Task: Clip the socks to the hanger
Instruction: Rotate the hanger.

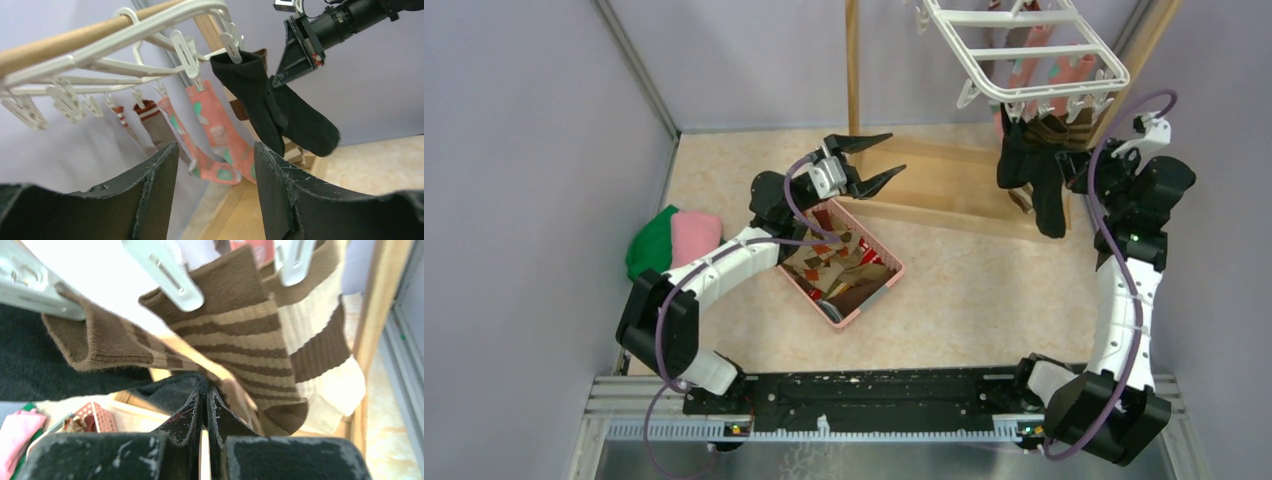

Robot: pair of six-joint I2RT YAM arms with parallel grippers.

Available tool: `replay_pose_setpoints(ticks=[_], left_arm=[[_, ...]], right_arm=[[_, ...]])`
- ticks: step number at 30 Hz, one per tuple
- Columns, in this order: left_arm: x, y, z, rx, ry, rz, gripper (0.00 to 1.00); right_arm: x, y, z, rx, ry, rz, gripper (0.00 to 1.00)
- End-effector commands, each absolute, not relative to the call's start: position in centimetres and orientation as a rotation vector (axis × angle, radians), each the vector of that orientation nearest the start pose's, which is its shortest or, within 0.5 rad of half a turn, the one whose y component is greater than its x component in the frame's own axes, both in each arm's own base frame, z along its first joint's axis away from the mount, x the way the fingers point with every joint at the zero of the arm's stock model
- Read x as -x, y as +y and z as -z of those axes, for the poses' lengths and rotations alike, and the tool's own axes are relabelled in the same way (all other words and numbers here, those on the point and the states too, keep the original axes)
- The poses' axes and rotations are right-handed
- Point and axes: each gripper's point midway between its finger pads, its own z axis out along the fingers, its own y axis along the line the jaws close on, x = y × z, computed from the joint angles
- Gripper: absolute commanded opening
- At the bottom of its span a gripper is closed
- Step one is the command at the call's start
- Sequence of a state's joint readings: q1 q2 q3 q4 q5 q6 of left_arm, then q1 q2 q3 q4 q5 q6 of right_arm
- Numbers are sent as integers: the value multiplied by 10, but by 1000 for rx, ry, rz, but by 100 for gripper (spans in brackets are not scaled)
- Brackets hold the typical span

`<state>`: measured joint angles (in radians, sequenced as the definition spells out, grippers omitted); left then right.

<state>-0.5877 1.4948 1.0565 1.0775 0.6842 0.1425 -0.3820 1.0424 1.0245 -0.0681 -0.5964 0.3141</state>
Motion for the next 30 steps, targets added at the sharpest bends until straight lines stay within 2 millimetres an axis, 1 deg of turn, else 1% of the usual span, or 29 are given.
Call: replay_pose_setpoints(ticks=[1,5,8,9,11,15,16,17,20,23,24,26,28,30], left_arm=[[-288,-332,-424,-925,625,845,64],[-280,-336,-415,-916,682,974,66],[-276,-336,-410,-916,701,1015,66],[-275,-336,-409,-915,708,1022,66],[-274,-336,-407,-912,720,1033,67],[-280,-339,-403,-873,783,1090,72],[-284,-342,-403,-868,792,1111,72],[-286,-347,-400,-884,797,1131,72],[-293,-370,-387,-959,773,1149,71],[-306,-407,-368,-997,773,1106,70],[-315,-421,-359,-1005,796,1071,70],[-334,-446,-347,-992,831,986,71],[-339,-463,-340,-996,818,976,72],[-335,-476,-333,-992,793,1029,73]], right_arm=[[-361,-48,-388,-104,1529,-372,0],[-374,-65,-392,-115,1522,-354,0],[-387,-78,-393,-131,1521,-325,0],[-394,-84,-390,-144,1528,-321,0],[-402,-89,-392,-151,1529,-315,0],[-418,-100,-394,-168,1529,-308,0],[-421,-102,-394,-169,1530,-310,0],[-423,-102,-394,-168,1530,-313,0],[-419,-96,-395,-139,1527,-329,0],[-406,-86,-392,-97,1539,-338,0],[-400,-81,-391,-80,1540,-342,0],[-386,-74,-391,-45,1548,-351,0],[-370,-67,-386,-19,1574,-357,0],[-355,-60,-381,16,1598,-349,0]])
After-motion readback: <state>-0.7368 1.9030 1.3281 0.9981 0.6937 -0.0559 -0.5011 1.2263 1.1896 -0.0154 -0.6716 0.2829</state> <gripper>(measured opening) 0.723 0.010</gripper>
